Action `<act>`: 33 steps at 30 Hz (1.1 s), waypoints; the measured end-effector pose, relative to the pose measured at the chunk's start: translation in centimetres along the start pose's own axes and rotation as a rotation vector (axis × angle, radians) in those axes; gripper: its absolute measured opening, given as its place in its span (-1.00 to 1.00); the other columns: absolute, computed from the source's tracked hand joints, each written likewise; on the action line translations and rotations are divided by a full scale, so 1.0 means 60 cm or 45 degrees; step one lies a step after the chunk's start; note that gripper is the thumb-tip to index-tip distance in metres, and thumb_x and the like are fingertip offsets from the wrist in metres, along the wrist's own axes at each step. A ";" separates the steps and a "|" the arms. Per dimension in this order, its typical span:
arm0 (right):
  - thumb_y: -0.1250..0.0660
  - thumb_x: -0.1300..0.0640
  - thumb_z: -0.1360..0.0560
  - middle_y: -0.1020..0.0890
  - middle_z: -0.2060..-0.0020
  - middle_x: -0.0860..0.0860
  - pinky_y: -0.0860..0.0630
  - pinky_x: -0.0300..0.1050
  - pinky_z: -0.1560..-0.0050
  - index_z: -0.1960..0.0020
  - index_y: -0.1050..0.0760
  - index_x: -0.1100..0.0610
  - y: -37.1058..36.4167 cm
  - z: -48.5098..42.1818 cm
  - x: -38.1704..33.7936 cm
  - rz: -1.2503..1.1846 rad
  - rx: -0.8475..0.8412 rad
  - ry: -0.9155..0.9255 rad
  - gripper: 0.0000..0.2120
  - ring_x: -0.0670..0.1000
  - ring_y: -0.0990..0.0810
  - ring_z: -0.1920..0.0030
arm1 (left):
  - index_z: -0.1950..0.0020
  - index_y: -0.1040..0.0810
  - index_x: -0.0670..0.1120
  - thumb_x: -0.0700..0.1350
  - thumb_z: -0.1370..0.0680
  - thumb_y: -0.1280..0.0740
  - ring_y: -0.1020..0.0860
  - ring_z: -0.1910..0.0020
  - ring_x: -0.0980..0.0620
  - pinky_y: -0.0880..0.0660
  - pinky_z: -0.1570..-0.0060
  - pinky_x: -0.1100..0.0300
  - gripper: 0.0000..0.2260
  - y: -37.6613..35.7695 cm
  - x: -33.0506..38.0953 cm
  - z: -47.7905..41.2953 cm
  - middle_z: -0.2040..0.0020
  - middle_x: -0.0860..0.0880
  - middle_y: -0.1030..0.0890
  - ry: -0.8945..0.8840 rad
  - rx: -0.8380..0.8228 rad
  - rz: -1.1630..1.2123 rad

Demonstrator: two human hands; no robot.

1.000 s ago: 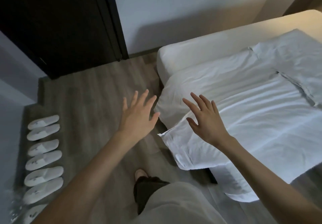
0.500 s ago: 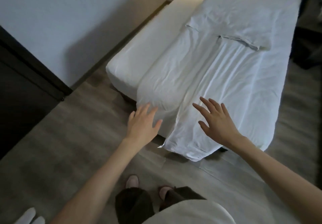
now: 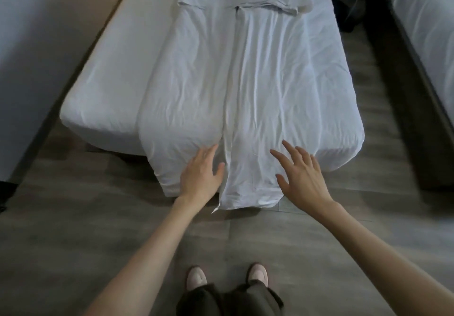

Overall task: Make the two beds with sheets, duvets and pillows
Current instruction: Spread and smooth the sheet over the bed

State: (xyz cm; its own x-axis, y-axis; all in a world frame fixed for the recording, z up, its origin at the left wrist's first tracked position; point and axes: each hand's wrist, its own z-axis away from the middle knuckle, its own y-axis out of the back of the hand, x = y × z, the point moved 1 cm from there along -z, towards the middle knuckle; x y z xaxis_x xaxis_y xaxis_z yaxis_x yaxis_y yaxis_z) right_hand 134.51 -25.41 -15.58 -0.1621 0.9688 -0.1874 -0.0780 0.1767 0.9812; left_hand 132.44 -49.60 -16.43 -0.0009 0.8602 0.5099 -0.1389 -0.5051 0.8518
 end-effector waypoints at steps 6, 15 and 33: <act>-0.31 0.02 -0.56 -0.16 -0.54 0.09 -0.31 0.24 -0.37 -0.51 -0.23 -0.04 -0.208 -0.029 0.060 -0.085 0.061 -0.186 -0.44 0.26 -0.21 -0.46 | -0.55 -0.17 0.08 0.09 -0.63 -0.17 -0.36 -0.38 0.00 -0.43 -0.19 0.05 -0.51 -0.178 -0.075 -0.083 -0.46 0.00 -0.31 -0.063 0.145 0.118; -0.43 -0.25 -0.33 -0.37 -0.19 0.11 -0.42 0.01 -0.11 -0.22 -0.38 0.12 -0.449 -0.155 0.096 -0.323 0.770 -0.236 -0.37 0.13 -0.39 -0.17 | -0.39 -0.43 -0.09 0.03 -0.55 -0.35 -0.51 -0.12 -0.06 -0.44 -0.02 0.14 -0.55 -0.410 -0.160 -0.226 -0.18 -0.14 -0.53 -0.331 0.858 0.351; -0.35 -0.11 -0.50 -0.45 -0.03 0.02 -0.24 -0.07 -0.09 -0.06 -0.42 0.07 -0.504 -0.163 0.157 -0.249 1.189 -0.196 -0.70 0.05 -0.34 -0.06 | 0.28 -0.40 0.00 -0.09 -0.66 -0.20 -0.36 0.29 0.15 -0.34 0.17 0.18 -0.71 -0.419 -0.186 -0.268 0.35 0.13 -0.41 -0.254 1.021 1.638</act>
State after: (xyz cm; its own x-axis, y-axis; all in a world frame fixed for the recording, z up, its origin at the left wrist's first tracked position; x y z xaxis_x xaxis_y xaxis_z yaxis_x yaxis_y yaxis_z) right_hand 125.74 -23.31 -47.50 -0.0937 0.9081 -0.4081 0.7345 0.3398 0.5874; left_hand 119.99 -45.39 -45.49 0.4396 -0.1677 0.8824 0.4075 -0.8383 -0.3623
